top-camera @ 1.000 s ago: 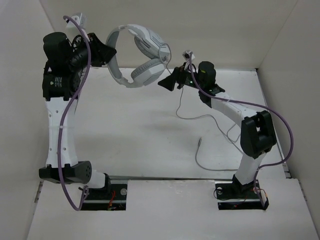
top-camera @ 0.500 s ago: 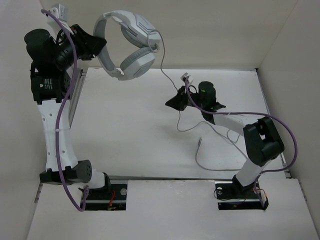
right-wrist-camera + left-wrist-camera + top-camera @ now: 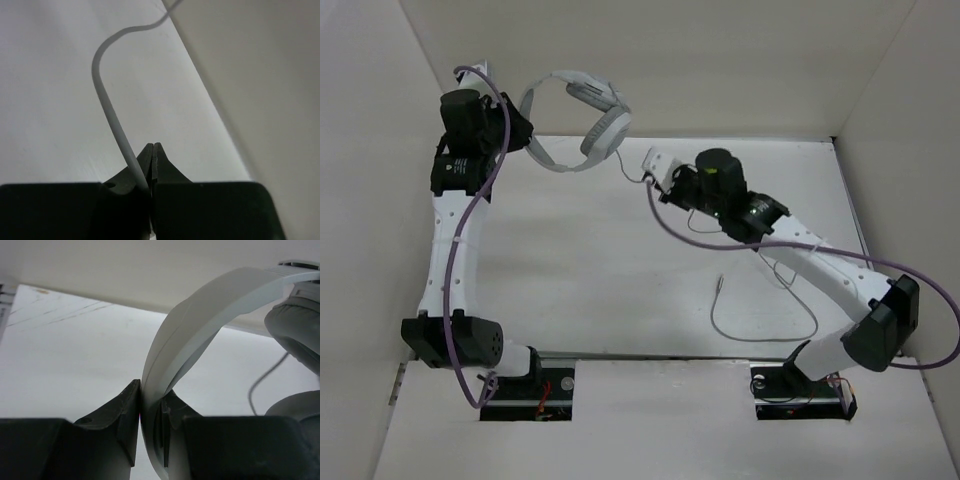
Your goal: Wrap the headphones
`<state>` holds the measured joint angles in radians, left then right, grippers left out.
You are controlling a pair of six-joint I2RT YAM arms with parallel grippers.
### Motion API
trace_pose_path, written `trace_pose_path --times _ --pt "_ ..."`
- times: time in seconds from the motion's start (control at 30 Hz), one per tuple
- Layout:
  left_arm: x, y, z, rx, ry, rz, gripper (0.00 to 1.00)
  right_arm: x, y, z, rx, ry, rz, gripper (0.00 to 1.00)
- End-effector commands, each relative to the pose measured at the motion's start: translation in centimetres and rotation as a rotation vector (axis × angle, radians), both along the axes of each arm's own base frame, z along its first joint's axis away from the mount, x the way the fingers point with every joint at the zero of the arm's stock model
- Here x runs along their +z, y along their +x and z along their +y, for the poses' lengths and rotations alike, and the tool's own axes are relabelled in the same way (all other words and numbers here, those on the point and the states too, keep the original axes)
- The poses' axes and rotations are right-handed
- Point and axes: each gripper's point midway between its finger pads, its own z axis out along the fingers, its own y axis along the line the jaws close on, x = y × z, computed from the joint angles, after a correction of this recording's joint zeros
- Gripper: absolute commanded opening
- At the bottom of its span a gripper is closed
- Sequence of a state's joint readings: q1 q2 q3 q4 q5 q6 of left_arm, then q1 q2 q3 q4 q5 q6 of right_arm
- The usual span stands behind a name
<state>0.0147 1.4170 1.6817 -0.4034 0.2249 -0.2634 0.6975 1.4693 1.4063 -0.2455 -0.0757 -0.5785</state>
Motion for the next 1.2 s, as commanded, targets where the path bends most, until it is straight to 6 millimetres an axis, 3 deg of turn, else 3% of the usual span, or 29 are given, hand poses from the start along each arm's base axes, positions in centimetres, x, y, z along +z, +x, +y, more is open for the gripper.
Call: trace_pose_path --times 0.0,0.07,0.17,0.33,0.5,0.67,0.8,0.93,1.07,1.17 --pt "2.6 1.0 2.1 0.149 0.088 -0.119 0.00 -1.6 -0.4 -5.9 -0.114 -0.609 -0.263 0.00" --pt "1.2 1.6 1.6 0.168 0.163 -0.107 0.00 0.9 -1.0 -5.8 -0.102 -0.719 -0.423 0.00" --pt "-0.5 2.2 0.4 0.169 0.232 -0.088 0.00 2.9 -1.7 -4.4 -0.046 -0.780 -0.522 0.00" --pt "-2.7 3.1 -1.9 0.118 0.287 -0.052 0.00 6.6 -3.6 1.8 0.091 -0.682 -0.662 0.00" --pt "-5.0 3.4 -4.4 0.047 0.337 -0.017 0.00 9.0 -5.4 7.0 0.212 -0.629 -0.833 0.00" --pt "-7.3 2.3 -7.5 -0.067 0.389 0.005 0.00 13.0 -6.1 9.4 0.235 -0.522 -0.969 0.00" --pt "-8.5 0.3 -10.1 -0.175 0.412 0.009 0.00 15.9 -3.3 7.9 0.166 -0.446 -0.982 0.00" --pt "-9.8 -1.9 -11.5 -0.248 0.448 0.014 0.00 17.6 -0.2 4.3 0.086 -0.439 -0.994 0.00" --pt "-10.6 -3.2 -12.1 -0.284 0.466 0.014 0.00 17.7 1.3 2.1 0.054 -0.421 -0.958 0.00" --pt "-10.0 -3.6 -12.6 -0.300 0.459 -0.004 0.00 16.0 1.6 1.8 0.074 -0.416 -0.903 0.00"
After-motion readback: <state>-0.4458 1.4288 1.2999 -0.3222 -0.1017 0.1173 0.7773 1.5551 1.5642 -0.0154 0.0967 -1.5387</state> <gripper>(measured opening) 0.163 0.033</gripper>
